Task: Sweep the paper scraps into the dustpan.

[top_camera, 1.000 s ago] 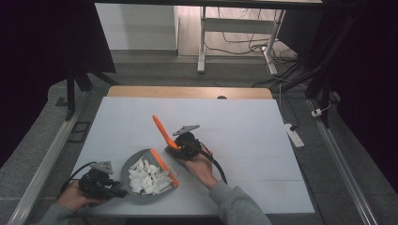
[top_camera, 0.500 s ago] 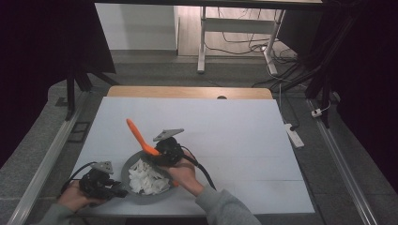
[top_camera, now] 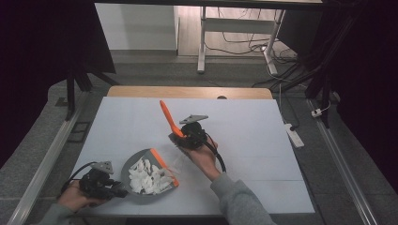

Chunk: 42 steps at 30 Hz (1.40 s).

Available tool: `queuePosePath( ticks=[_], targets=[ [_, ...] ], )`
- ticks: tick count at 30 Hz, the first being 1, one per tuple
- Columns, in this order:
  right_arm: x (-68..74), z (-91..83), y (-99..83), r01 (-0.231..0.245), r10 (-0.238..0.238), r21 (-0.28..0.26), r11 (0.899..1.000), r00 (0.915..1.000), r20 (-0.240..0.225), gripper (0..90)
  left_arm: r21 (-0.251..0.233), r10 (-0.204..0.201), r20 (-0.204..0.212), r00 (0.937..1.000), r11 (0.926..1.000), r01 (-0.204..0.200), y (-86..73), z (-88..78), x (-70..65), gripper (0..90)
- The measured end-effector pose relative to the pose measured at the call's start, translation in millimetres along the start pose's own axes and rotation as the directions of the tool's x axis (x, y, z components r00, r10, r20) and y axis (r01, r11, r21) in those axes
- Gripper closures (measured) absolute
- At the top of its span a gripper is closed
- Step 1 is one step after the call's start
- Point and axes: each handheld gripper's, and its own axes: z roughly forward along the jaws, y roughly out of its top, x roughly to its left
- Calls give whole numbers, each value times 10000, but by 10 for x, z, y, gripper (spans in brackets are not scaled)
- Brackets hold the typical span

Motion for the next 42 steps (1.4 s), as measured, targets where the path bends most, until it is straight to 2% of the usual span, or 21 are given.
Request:
queuePosePath(
  ticks=[3,5,8,12,15,18,20,21,23,28,31,35,42],
  targets=[
    [-66,100,-82,-146,137,507,9986,9998,170,701,13,9,6,10000,10000,-9,0,1,3,613],
    [-42,160,-120,-225,224,699,9973,9997,25,701,19,9,-1,10000,10000,-9,0,2,4,613],
    [92,224,-114,-38,53,718,9974,9998,-201,701,20,1,3,10000,10000,-1,3,2,4,613],
    [411,339,-77,258,-186,759,9968,9954,-935,701,-2,-1,4,10000,10000,1,6,3,7,613],
    [644,382,-25,312,-199,594,9977,9830,-1828,701,1,-13,37,10000,10000,13,2,8,12,613],
    [871,398,65,352,-181,590,9976,9628,-2695,701,-24,-20,21,10000,10000,20,2,6,8,613],
    [963,390,111,609,-469,415,9973,9586,-2808,701,-28,-11,17,10000,10000,11,1,7,8,613],
    [990,374,135,873,-782,214,9960,9590,-2723,701,-24,-12,18,10000,10000,12,0,7,9,613],
    [966,327,158,957,-930,-18,9954,9625,-2550,701,-39,-6,34,10000,10000,6,-2,7,11,613],
    [779,132,173,486,-580,-438,9979,9671,-2477,701,-89,-25,36,10000,10000,25,0,5,14,612],
    [717,-4,189,480,-649,-754,9960,9685,-2403,701,-110,-49,14,10000,9999,49,1,5,13,612],
    [634,-107,183,496,-675,-837,9953,9716,-2268,701,-123,-54,13,10000,9999,55,0,6,10,612],
    [461,-192,129,194,-363,-868,9960,9795,-1979,701,-148,-44,5,10000,9999,44,-4,3,19,613]
  ],
)
